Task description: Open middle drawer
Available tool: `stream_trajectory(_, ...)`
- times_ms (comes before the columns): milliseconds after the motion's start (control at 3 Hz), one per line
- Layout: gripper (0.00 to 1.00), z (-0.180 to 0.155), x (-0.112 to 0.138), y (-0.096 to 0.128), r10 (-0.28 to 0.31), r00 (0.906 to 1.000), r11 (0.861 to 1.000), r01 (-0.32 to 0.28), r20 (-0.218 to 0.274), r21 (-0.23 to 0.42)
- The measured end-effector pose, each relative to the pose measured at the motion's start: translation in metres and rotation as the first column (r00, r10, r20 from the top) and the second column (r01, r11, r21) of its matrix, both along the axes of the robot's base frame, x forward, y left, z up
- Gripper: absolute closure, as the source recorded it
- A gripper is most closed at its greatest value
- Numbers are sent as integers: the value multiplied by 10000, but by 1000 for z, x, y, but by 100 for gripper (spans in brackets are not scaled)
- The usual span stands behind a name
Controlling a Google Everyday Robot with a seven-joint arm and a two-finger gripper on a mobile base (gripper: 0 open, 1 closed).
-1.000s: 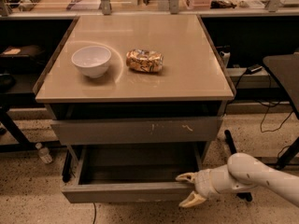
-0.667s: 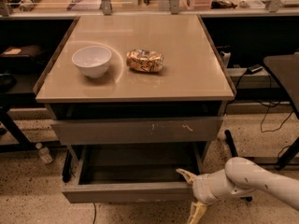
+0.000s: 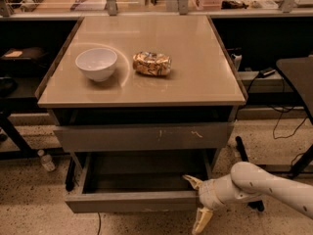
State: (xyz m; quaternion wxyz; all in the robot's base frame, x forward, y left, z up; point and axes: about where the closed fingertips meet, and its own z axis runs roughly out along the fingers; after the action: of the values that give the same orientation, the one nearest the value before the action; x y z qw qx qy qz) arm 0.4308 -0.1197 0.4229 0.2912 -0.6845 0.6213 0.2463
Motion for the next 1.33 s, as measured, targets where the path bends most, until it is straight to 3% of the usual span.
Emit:
stream_trajectory(333,0,-20,-2,-3,-141,9994,9999,143,-328,54)
stream_trajectory(667,0,-19,-2,-3,-145,9993,9999,147,-339,56)
stream_trajectory(1333,41,-12,-4,-2,-37,9996,9999,41,-290,139)
